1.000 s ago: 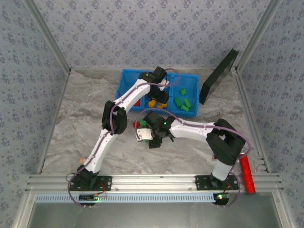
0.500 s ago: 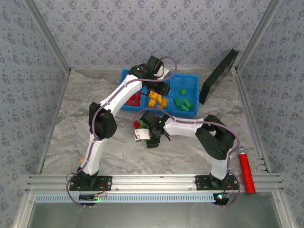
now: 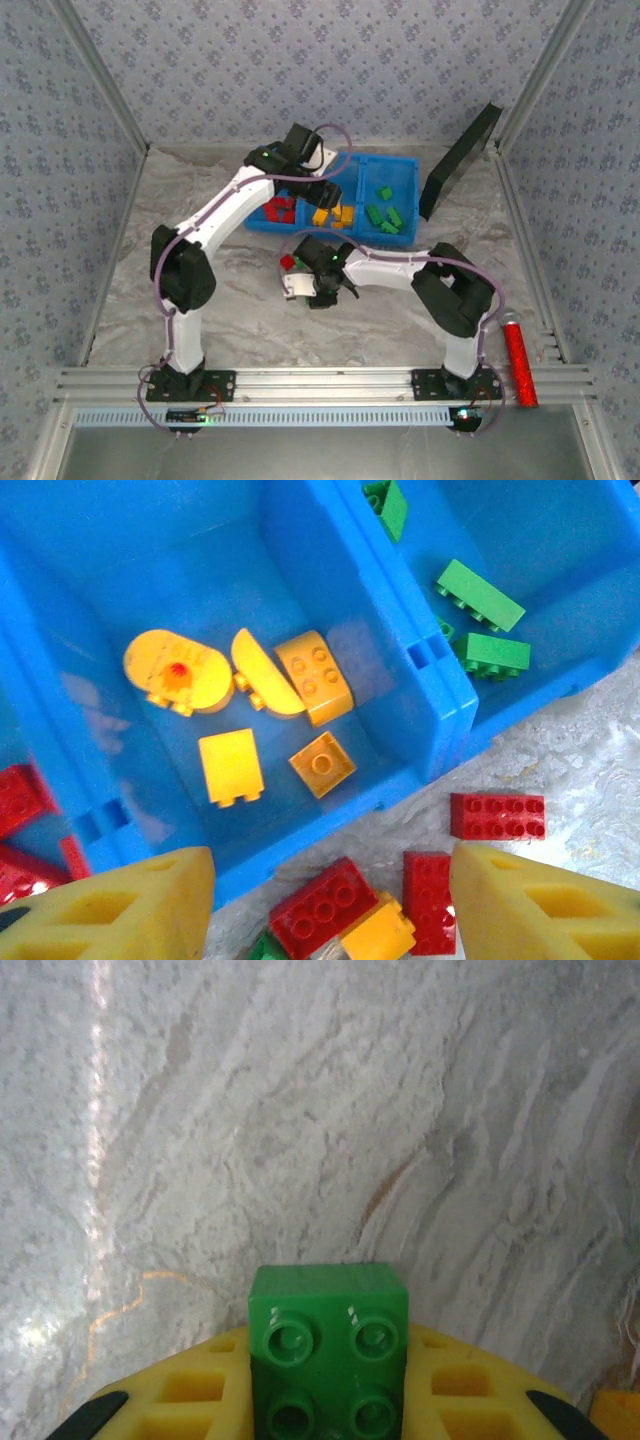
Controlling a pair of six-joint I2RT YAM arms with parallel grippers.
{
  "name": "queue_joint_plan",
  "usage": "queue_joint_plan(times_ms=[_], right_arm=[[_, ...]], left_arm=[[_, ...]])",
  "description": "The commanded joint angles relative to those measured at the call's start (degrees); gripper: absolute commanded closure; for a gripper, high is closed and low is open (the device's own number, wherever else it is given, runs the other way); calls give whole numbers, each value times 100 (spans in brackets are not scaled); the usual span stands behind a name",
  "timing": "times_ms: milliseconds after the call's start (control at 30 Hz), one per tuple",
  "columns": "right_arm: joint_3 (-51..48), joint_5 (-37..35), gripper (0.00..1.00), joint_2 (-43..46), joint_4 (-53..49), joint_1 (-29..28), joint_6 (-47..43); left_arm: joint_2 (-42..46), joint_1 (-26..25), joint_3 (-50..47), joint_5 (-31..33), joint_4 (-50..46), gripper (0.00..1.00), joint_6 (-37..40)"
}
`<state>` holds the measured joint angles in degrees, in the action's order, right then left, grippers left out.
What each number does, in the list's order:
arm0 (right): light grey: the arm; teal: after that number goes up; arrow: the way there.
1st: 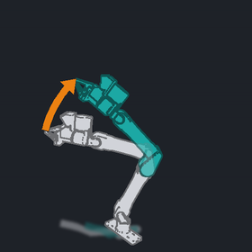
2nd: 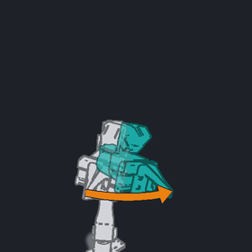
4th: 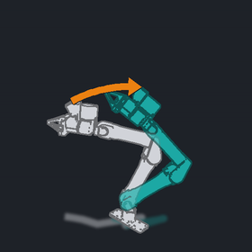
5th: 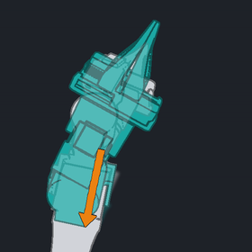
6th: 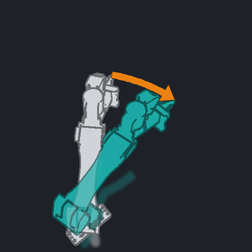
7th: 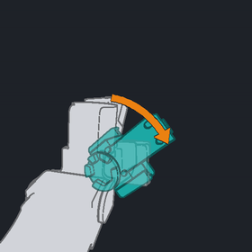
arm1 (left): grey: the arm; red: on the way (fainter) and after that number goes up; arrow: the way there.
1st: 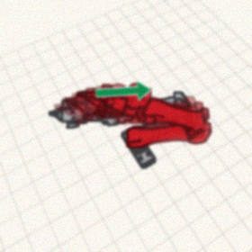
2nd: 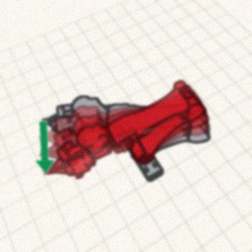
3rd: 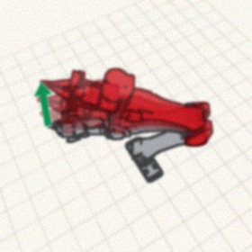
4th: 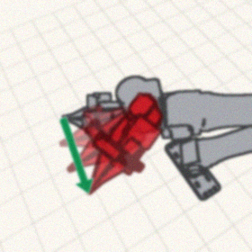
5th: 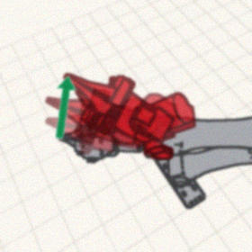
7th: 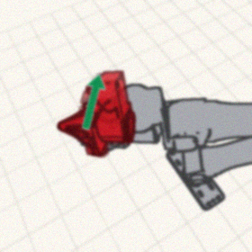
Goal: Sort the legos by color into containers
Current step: Pick up the lego from the bottom-center of the table.
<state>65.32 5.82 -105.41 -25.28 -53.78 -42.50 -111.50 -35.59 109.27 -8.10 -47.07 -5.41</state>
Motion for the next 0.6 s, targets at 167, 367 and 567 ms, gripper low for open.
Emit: queue_joint_plan(times_ms=[167, 367, 567], right_arm=[[-810, -600, 85, 1543, -139, 153, 858], [-1596, -770, 85, 2834, 346, 830, 1429], [-1582, -1042, 83, 3452, 836, 1904, 1975]], left_arm=[[1122, 123, -1255, 655, 361, 35, -31], [1795, 151, -2283, 1158, 410, 35, 129], [2457, 172, -3423, 1364, 583, 32, 186]])
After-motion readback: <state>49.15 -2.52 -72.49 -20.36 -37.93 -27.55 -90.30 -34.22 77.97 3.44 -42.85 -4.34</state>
